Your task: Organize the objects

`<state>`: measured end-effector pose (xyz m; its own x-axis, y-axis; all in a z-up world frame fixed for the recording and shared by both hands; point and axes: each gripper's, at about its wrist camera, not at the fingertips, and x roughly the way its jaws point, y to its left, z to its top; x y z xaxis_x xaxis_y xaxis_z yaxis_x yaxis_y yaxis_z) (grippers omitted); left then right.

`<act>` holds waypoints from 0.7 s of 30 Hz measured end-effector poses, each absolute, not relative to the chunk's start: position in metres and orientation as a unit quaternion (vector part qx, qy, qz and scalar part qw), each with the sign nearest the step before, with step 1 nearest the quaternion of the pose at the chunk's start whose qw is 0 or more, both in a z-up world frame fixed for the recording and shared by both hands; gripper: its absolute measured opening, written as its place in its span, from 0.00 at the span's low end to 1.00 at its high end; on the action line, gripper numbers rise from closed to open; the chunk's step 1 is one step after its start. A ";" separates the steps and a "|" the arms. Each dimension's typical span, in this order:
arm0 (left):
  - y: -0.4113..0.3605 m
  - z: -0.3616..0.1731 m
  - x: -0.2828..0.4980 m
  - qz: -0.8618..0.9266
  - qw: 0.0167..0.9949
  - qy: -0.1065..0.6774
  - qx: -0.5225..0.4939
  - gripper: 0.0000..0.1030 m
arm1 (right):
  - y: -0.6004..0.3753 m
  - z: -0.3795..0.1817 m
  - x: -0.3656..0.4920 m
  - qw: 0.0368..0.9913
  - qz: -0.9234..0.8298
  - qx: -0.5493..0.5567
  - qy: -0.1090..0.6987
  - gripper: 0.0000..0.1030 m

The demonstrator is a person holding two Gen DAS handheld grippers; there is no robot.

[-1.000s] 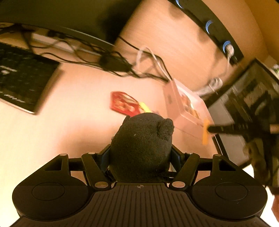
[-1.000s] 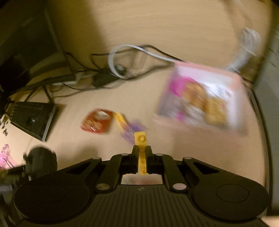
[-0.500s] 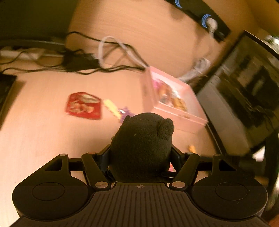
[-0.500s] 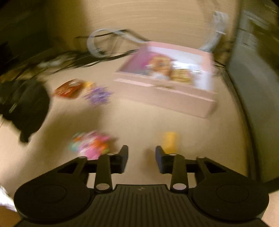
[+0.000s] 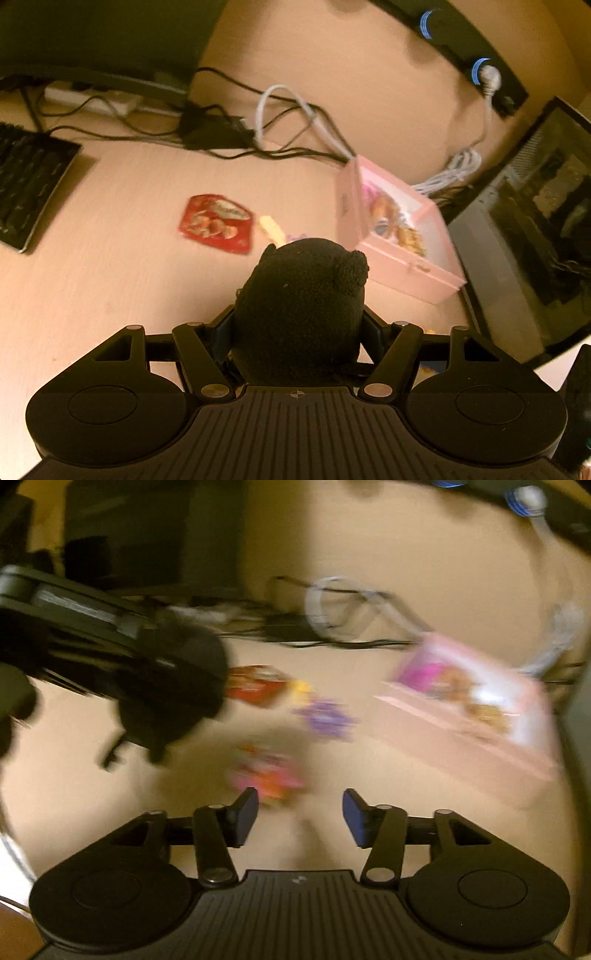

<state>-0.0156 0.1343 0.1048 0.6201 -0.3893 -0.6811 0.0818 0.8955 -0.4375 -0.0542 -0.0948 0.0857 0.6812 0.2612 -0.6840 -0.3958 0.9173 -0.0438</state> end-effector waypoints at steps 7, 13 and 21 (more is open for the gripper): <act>0.102 0.112 -0.021 -0.208 0.872 0.410 -0.166 0.71 | -0.173 0.066 -0.047 0.916 0.030 -0.071 0.395 0.56; 0.082 0.114 -0.025 -0.239 0.866 0.414 -0.147 0.71 | -0.200 0.057 -0.052 0.914 -0.020 -0.077 0.398 0.56; 0.069 0.109 -0.031 -0.259 0.857 0.426 -0.131 0.71 | -0.193 0.058 -0.040 0.919 0.029 -0.023 0.394 0.58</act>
